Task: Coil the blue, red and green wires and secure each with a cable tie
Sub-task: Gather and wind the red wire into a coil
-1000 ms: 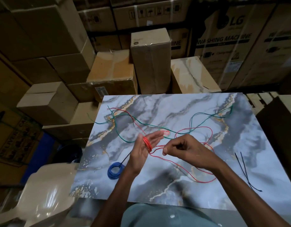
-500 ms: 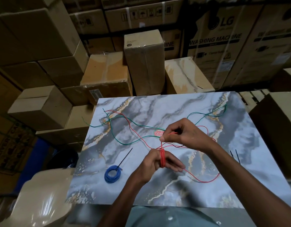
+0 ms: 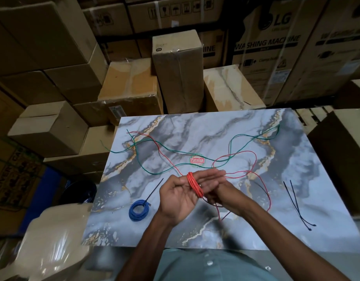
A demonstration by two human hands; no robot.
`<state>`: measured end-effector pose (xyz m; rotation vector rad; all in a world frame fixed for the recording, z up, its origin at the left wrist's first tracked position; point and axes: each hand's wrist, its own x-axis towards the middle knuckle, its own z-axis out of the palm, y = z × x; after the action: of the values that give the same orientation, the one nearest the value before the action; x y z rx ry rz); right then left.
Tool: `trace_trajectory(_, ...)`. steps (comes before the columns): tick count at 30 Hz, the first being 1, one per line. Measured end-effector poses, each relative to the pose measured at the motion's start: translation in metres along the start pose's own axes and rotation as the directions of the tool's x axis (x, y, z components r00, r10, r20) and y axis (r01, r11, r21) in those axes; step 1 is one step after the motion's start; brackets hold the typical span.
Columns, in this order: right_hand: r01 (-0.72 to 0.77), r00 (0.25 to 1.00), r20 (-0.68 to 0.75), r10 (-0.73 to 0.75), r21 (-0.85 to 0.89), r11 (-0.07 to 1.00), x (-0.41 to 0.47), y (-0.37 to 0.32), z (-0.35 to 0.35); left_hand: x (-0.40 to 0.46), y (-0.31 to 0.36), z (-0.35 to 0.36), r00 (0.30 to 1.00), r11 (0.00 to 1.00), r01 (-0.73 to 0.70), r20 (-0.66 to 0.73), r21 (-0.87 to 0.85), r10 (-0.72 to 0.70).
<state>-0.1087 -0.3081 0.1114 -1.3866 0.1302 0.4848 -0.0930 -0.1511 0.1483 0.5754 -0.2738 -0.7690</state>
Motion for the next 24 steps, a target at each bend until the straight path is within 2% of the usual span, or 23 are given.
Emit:
trace_trajectory(3, -0.043, 0.997, 0.066, 0.044, -0.017, 0.999, -0.006, 0.012, 0.001, -0.002, 0.009, -0.006, 0.997, 0.999, -0.054, -0.048, -0.009, 0.053)
trace_trajectory(7, -0.01, 0.995, 0.094, 0.017, -0.076, 0.997, -0.019, 0.012, 0.0, -0.006, 0.019, -0.018, 0.981, 0.993, -0.117, -0.152, 0.023, 0.119)
trace_trajectory(15, 0.09, 0.996, 0.048, -0.077, -0.416, 0.905, -0.033, -0.016, 0.008, -0.007, 0.01, -0.032, 0.932, 0.982, -0.175, -0.309, 0.072, 0.189)
trace_trajectory(20, 0.102, 0.995, 0.052, -0.088, -0.53, 0.842, -0.042, -0.031, 0.004, -0.005, 0.014, -0.03, 0.903, 0.969, -0.126, -0.379, 0.212, 0.201)
trace_trajectory(24, 0.1, 0.995, 0.086, -0.058, -0.635, 0.766, -0.043, -0.039, 0.001, -0.004, 0.009, -0.026, 0.903, 0.916, -0.014, -0.389, 0.402, 0.184)
